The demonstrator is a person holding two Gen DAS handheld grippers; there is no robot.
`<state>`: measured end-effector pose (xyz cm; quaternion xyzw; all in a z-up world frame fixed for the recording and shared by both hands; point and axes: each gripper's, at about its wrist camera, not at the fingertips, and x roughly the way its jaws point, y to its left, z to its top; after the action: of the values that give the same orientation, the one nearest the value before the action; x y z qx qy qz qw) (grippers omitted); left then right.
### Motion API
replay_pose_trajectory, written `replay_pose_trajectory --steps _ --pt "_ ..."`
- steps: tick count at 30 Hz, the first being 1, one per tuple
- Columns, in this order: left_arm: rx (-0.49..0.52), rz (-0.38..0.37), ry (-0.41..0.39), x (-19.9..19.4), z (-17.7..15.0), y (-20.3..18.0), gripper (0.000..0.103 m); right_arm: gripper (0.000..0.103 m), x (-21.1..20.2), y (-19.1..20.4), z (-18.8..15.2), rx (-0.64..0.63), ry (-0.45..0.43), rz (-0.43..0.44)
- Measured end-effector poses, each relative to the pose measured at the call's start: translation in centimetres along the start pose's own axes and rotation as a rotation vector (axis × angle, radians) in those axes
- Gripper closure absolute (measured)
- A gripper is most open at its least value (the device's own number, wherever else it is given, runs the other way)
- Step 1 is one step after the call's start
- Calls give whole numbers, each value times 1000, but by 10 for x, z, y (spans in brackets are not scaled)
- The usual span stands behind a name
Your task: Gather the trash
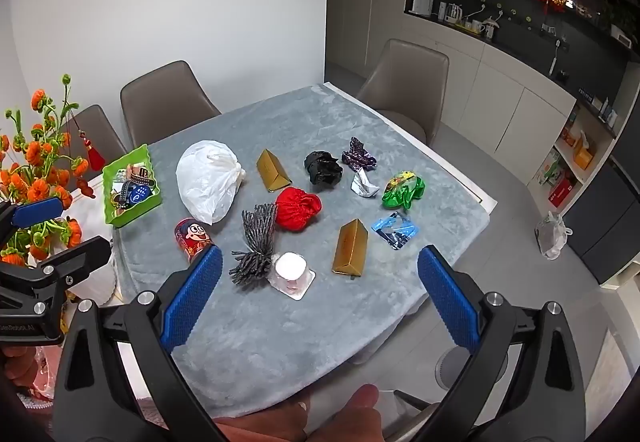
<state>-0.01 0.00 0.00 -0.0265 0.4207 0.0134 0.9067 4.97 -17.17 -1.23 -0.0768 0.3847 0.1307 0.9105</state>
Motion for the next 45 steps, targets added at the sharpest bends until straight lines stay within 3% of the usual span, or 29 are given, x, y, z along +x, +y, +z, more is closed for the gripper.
replay_pose_trajectory --steps 27,45 --pt "6 21 5 16 -4 0 4 8 3 -2 1 -3 0 -5" --pt "-10 23 5 4 0 5 4 8 5 1 1 -8 -3 -11"
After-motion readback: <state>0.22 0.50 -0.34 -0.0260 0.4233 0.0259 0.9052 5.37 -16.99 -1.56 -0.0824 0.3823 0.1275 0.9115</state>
